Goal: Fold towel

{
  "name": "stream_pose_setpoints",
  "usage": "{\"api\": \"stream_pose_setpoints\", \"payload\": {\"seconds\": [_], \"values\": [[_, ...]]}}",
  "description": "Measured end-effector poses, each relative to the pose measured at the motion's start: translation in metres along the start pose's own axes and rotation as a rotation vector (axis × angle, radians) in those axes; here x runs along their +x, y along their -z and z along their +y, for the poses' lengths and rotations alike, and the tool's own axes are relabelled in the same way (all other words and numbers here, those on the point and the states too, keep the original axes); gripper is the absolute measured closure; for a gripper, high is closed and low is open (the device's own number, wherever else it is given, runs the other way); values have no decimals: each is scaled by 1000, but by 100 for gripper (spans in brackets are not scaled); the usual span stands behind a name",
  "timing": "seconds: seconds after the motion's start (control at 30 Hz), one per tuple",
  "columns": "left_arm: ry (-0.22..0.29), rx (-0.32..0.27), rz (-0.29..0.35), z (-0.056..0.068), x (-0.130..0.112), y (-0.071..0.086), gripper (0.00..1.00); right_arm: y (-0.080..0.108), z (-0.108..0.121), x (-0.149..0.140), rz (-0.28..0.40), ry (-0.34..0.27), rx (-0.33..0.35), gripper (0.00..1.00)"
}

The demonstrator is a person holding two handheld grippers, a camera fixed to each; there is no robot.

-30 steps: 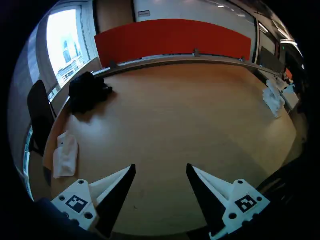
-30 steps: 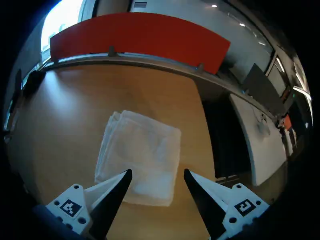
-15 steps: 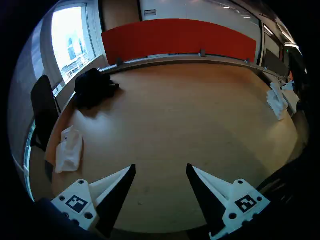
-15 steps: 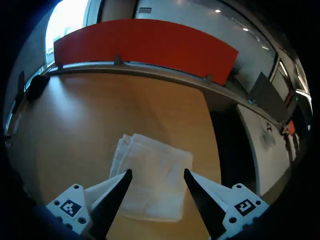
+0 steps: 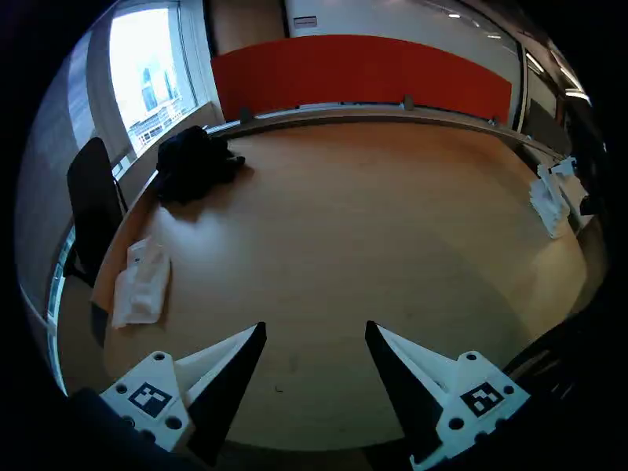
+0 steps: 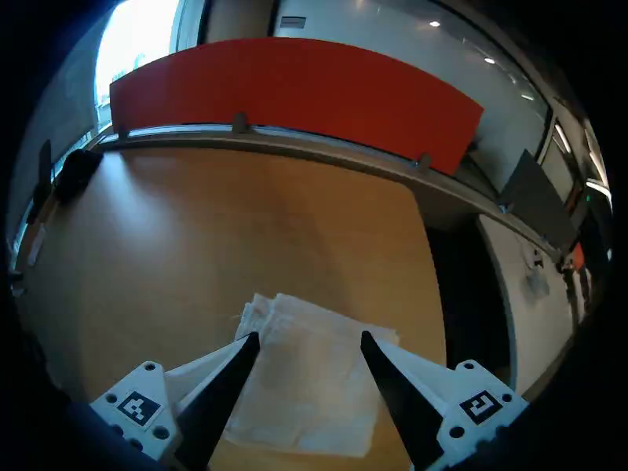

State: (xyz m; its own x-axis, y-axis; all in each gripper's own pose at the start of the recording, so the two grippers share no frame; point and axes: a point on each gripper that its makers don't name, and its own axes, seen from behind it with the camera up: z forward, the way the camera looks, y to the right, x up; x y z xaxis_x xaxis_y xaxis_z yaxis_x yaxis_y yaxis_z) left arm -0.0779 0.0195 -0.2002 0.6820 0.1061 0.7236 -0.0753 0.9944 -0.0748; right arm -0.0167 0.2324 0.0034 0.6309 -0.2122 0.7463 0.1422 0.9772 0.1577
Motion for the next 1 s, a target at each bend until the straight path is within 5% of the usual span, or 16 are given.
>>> {"api": "stream_pose_setpoints", "payload": {"seconds": [0.5,1.0], "values": [[-1,23,-19,-5,-7,6,6,-26,-13,-31,-65,6,40,0],[-7,21,-14,-1,-4,5,6,-26,-16,-32,-60,-2,53,0]]}}
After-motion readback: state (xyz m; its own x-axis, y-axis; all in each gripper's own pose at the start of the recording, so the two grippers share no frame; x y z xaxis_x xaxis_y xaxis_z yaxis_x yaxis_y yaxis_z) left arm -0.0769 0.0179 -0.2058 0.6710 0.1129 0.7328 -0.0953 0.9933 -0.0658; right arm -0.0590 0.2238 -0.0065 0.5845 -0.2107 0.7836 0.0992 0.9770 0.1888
